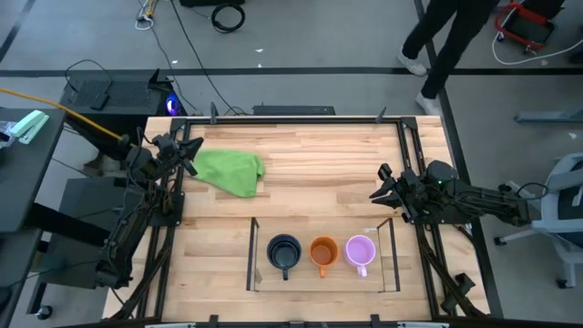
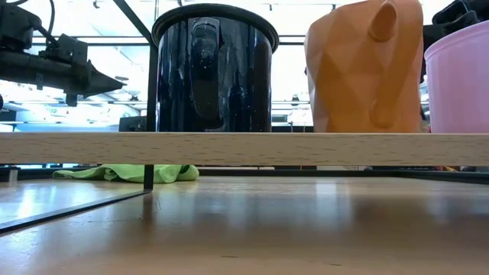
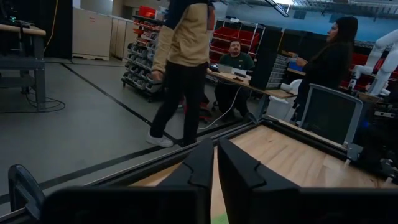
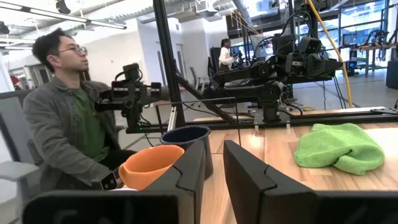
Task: Stack small to large cups/mugs on shelf
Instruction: Return to Home Position
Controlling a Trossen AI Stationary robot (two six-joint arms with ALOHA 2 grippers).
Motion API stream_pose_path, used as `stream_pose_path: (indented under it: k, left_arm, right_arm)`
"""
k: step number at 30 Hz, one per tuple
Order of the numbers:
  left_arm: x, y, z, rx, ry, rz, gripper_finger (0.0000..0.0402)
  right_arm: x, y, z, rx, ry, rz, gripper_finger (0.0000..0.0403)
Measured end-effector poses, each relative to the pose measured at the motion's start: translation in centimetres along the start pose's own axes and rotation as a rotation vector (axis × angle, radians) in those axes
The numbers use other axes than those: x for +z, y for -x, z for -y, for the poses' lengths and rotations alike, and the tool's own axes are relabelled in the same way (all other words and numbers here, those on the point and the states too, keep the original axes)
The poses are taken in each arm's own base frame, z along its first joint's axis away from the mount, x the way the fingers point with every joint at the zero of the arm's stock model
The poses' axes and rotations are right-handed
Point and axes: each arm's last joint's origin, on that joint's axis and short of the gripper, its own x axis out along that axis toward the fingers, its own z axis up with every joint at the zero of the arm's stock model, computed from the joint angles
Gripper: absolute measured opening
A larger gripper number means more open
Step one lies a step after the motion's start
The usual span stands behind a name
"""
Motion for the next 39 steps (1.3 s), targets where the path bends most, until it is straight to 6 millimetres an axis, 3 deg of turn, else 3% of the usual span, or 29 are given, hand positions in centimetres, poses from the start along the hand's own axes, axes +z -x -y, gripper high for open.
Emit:
stream_pose_path:
  k: [39]
  left_arm:
    - [0.0, 0.0, 0.0, 0.0, 0.0, 0.0, 0.0023]
  right_arm:
    - [0.01, 0.0, 0.0, 0.0, 0.0, 0.0, 0.0068]
